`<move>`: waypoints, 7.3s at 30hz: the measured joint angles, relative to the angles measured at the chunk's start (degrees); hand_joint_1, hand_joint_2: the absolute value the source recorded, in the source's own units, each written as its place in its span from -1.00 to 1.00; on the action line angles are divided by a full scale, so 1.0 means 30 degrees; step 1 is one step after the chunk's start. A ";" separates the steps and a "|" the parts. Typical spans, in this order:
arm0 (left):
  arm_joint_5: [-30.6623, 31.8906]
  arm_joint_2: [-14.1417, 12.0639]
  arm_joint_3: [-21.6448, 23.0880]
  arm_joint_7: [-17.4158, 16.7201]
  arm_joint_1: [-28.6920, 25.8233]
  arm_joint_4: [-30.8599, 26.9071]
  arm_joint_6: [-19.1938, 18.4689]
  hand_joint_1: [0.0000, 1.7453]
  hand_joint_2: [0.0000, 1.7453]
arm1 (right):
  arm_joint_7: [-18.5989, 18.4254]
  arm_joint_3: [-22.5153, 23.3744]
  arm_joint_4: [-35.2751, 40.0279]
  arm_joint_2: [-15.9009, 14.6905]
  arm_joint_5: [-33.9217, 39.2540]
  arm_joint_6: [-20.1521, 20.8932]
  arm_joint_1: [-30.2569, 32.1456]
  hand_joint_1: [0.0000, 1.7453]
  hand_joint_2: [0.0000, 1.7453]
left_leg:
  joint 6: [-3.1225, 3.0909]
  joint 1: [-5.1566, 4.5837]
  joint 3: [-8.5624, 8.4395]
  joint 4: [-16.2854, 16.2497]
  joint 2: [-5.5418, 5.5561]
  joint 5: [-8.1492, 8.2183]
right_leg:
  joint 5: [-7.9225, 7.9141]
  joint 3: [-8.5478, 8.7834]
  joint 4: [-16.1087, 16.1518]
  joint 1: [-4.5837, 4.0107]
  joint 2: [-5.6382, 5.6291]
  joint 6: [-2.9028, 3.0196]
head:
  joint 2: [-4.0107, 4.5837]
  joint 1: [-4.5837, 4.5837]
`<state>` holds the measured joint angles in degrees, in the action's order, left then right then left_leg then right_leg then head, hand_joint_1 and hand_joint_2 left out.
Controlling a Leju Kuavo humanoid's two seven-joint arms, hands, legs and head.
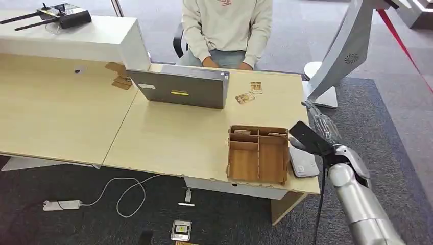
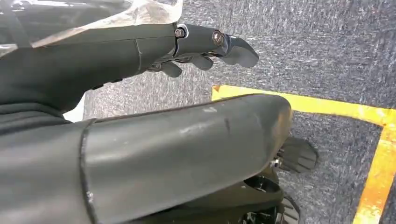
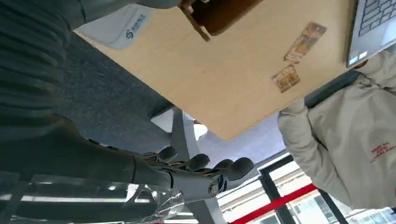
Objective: Pass the card to the sensor for recognition and then transmit it.
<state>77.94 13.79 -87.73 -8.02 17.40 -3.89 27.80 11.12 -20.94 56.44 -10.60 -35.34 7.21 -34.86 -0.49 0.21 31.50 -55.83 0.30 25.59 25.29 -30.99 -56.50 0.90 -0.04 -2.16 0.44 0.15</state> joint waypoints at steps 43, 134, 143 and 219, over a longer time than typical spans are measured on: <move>0.0729 0.0087 0.0000 0.0751 0.0136 0.0000 -0.0174 -1.00 -1.00 | -0.0437 -0.0904 0.0619 0.2463 -0.2644 -0.1872 0.0810 -1.00 1.00 | 0.0001 0.0004 0.0005 0.0008 0.0002 -0.0001 | 0.0004 0.0002 -0.0011 -0.0008 0.0002 0.0000 | 0.0000 0.0000; 0.0430 0.0124 -0.0007 0.0466 0.0103 0.0015 0.0554 -1.00 -1.00 | -0.0189 -0.1158 -0.2936 0.2207 -0.2113 -0.3097 -0.0106 1.00 1.00 | 0.0001 0.0002 0.0002 0.0007 0.0000 -0.0001 | 0.0004 0.0001 -0.0007 -0.0006 0.0001 0.0000 | 0.0000 0.0000; 0.1013 0.0117 -0.0007 0.0532 0.0117 0.0015 0.0488 -1.00 -1.00 | -0.0145 -0.1085 -0.3053 0.2477 -0.1660 -0.4904 -0.0345 1.00 1.00 | 0.0000 0.0001 0.0001 0.0007 -0.0002 -0.0003 | 0.0002 0.0003 -0.0009 -0.0006 0.0001 0.0001 | 0.0000 -0.0007; 0.1617 -0.0787 -0.0007 -0.0598 -0.0036 0.0000 0.0146 -1.00 -1.00 | 0.4503 0.6063 -0.8503 -0.1743 0.5489 -1.4324 -0.5407 -1.00 1.00 | -0.0028 -0.0017 -0.0016 -0.0023 -0.0004 0.0047 | 0.0003 0.0013 0.0031 0.0008 -0.0029 -0.0016 | 0.0000 -0.0007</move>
<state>82.79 11.43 -87.76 -9.81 17.30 -3.89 28.24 24.63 -2.75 30.93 -15.83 -18.88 -35.76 -51.08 -0.57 0.16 31.45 -55.90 0.29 25.73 25.30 -30.95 -56.41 0.93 -0.12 -2.21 0.44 0.13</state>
